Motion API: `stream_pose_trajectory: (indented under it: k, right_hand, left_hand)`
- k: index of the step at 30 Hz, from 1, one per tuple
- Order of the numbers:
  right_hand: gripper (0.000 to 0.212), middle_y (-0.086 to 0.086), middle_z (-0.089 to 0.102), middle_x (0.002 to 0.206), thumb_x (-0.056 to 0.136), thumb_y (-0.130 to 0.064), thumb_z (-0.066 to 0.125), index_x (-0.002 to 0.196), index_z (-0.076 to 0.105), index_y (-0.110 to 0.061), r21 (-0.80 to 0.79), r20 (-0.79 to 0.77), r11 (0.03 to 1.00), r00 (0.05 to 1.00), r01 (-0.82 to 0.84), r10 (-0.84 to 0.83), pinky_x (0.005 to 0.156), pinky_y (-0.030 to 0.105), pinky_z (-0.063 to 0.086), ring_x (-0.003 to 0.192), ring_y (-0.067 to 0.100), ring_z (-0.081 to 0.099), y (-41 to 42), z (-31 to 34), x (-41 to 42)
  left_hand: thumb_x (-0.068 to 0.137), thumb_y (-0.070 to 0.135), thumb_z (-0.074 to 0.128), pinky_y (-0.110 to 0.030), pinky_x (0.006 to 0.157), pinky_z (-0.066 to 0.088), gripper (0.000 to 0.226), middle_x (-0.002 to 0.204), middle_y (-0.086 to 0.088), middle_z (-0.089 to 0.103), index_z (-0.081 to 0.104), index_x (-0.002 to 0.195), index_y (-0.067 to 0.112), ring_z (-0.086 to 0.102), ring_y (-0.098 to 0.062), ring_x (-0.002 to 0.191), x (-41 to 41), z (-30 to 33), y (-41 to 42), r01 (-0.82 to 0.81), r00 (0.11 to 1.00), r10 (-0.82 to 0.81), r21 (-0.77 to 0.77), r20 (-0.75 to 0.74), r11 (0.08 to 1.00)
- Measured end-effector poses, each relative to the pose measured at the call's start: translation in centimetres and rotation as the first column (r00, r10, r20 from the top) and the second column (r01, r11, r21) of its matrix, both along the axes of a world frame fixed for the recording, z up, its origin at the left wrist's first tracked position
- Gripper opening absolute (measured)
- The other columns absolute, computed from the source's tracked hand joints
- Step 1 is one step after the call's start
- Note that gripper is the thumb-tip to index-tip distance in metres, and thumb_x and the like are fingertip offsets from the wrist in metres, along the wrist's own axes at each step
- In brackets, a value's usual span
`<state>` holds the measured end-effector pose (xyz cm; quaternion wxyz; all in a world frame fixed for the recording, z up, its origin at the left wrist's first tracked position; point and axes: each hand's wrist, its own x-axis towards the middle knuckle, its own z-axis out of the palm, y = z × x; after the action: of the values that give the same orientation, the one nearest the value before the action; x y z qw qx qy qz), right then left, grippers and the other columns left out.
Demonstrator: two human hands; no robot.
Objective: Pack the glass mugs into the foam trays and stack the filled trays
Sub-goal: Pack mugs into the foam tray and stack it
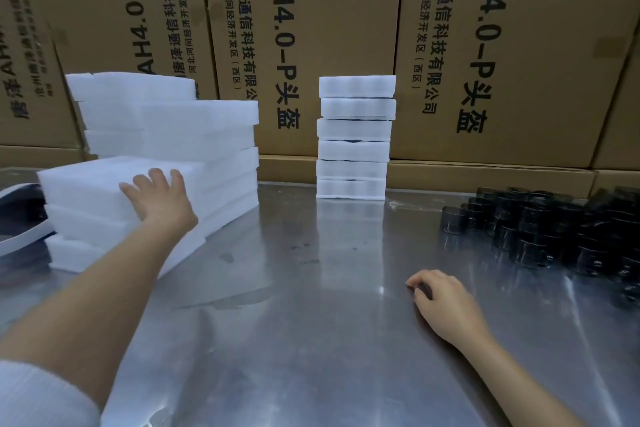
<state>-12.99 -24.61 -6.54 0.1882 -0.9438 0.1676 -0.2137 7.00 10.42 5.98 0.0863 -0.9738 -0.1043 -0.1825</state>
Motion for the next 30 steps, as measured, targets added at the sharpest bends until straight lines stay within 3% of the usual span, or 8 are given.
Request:
stream_pose_trajectory:
  k: [4,10,15,18,22,24,26,30]
  right_hand:
    - [0.021,-0.014,0.058,0.112,0.095,-0.022,0.045,0.106,0.061,-0.032,0.005,-0.001,1.000,1.000,-0.007,0.007,0.077,0.026,0.040,0.109,0.011,0.047,0.1,0.2,-0.1]
    - [0.022,-0.014,0.058,0.111,0.095,-0.021,0.044,0.105,0.061,-0.031,0.028,-0.006,0.999,1.000,-0.017,0.017,0.079,0.025,0.040,0.109,0.010,0.046,0.3,0.4,-0.4]
    - [0.019,-0.016,0.058,0.106,0.095,-0.024,0.045,0.100,0.061,-0.034,0.052,-0.009,0.998,1.000,-0.020,0.021,0.075,0.025,0.039,0.105,0.007,0.048,0.4,0.5,-0.6]
    - [0.015,-0.015,0.066,0.092,0.094,-0.028,0.051,0.089,0.066,-0.030,0.258,0.142,0.964,0.990,-0.056,0.020,0.077,0.029,0.047,0.092,0.006,0.058,0.4,0.7,-0.8]
    - [0.034,-0.003,0.068,0.064,0.097,-0.025,0.050,0.068,0.067,-0.017,0.635,0.429,0.724,0.902,-0.270,-0.040,0.060,0.023,0.047,0.067,0.014,0.061,0.9,1.8,-1.3]
    - [0.039,-0.003,0.064,0.058,0.095,-0.030,0.052,0.061,0.065,-0.017,0.767,0.454,0.543,0.887,-0.343,-0.082,0.050,0.017,0.044,0.056,0.010,0.058,0.8,2.5,-1.7]
    - [0.031,-0.001,0.062,0.063,0.088,-0.044,0.060,0.073,0.067,-0.019,0.857,0.400,0.393,0.911,-0.334,-0.097,0.054,0.021,0.045,0.059,0.010,0.059,0.2,2.7,-2.0]
    - [0.028,-0.004,0.055,0.070,0.081,-0.045,0.067,0.099,0.057,-0.026,0.915,0.324,0.278,0.943,-0.293,-0.071,0.053,0.022,0.046,0.057,0.008,0.059,-1.5,2.6,-1.6]
  left_hand:
    - [0.088,0.016,0.050,-0.036,0.096,0.031,0.043,0.127,-0.016,0.032,0.037,0.129,0.022,0.045,-0.035,0.109,-0.1,0.9,1.2,0.061,0.995,-0.064,0.044,0.075,0.997]
    - [0.086,0.000,0.048,-0.032,0.064,0.035,0.028,0.115,-0.015,0.037,0.049,0.112,0.010,0.053,-0.031,0.084,-2.4,2.4,-0.9,0.262,0.948,-0.270,0.068,0.167,0.963]
    - [0.083,-0.002,0.051,-0.033,0.058,0.033,0.036,0.112,-0.010,0.042,0.047,0.114,0.014,0.056,-0.031,0.088,-9.3,3.0,-7.8,0.529,0.812,-0.545,0.133,0.208,0.838]
    - [0.078,-0.002,0.054,-0.034,0.054,0.025,0.040,0.110,-0.006,0.040,0.042,0.110,0.017,0.052,-0.030,0.090,-14.7,1.3,-12.6,0.707,0.668,-0.719,0.137,0.190,0.693]
    - [0.060,0.010,0.074,-0.027,0.041,0.009,0.042,0.094,-0.001,0.054,0.059,0.098,0.021,0.057,-0.023,0.070,-20.9,-2.3,-18.0,0.860,0.425,-0.886,0.222,0.186,0.459]
    - [0.068,0.011,0.072,-0.030,0.041,0.015,0.050,0.103,-0.002,0.056,0.057,0.116,0.017,0.057,-0.023,0.076,-21.6,-4.7,-20.4,0.927,0.315,-0.940,0.169,0.134,0.335]
    - [0.072,0.006,0.071,-0.032,0.043,0.019,0.046,0.108,-0.001,0.052,0.054,0.114,0.015,0.054,-0.024,0.078,-21.6,-7.0,-22.0,0.948,0.271,-0.953,0.131,0.137,0.289]
    - [0.086,0.014,0.057,-0.035,0.046,0.036,0.022,0.118,0.002,0.048,0.054,0.107,0.017,0.055,-0.027,0.079,-20.7,-9.0,-22.9,0.985,0.171,-0.962,-0.040,0.215,0.166]
